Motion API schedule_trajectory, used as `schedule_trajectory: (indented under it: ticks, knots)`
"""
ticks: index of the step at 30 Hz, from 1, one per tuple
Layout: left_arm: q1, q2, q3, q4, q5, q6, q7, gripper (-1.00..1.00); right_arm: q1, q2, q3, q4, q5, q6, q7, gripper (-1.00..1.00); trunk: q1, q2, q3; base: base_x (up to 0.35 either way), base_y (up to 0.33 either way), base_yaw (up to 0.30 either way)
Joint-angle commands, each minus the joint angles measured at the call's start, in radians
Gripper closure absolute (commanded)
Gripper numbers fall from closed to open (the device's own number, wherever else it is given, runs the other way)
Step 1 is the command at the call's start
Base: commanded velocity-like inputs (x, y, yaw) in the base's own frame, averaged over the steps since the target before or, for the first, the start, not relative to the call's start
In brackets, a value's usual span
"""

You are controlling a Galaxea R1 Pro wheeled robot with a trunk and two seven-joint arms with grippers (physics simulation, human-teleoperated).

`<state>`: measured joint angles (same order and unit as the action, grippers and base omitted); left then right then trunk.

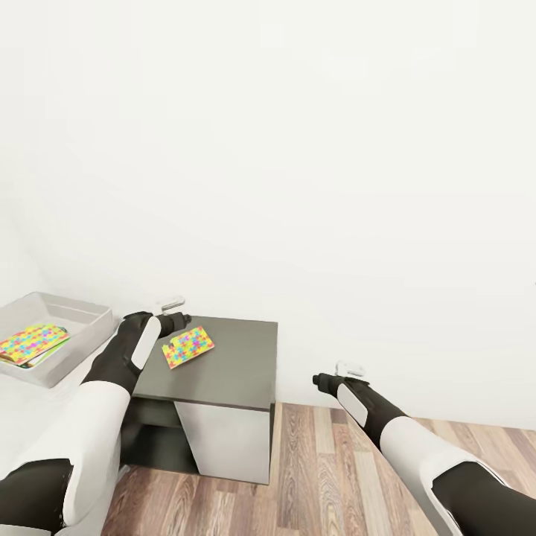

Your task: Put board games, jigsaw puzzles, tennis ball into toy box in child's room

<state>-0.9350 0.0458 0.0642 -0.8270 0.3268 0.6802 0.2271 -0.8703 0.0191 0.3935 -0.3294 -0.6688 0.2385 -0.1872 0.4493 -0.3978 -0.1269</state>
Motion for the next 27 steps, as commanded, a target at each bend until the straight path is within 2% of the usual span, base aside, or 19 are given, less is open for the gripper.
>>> schedule_trajectory:
  ticks: [1,19,22,27]
  knots:
    - [-0.001,0.0,0.0,-0.001,0.011,0.004,0.008,-1.0,-0.001,-0.001,0.008,-0.002,-0.008,0.004,-0.008,-1.0,0.001,-0.002,-0.002,0.0,-0.001,0.011]
    - [-0.001,0.001,0.0,-0.001,0.011,0.004,0.007,-1.0,0.006,-0.009,0.01,-0.007,-0.008,0.009,0.015,-1.0,0.001,-0.002,-0.002,0.0,0.0,0.001]
    - [-0.001,0.002,0.0,-0.001,0.011,0.004,0.007,-1.0,0.016,-0.018,0.011,-0.012,-0.008,0.01,0.061,-1.0,0.001,-0.002,-0.002,0.0,0.0,0.0]
    - [-0.001,0.002,0.0,-0.001,0.011,0.004,0.006,-1.0,0.031,-0.043,0.014,-0.016,-0.007,0.01,0.209,-1.0,0.001,-0.002,-0.002,0.0,0.0,0.0]
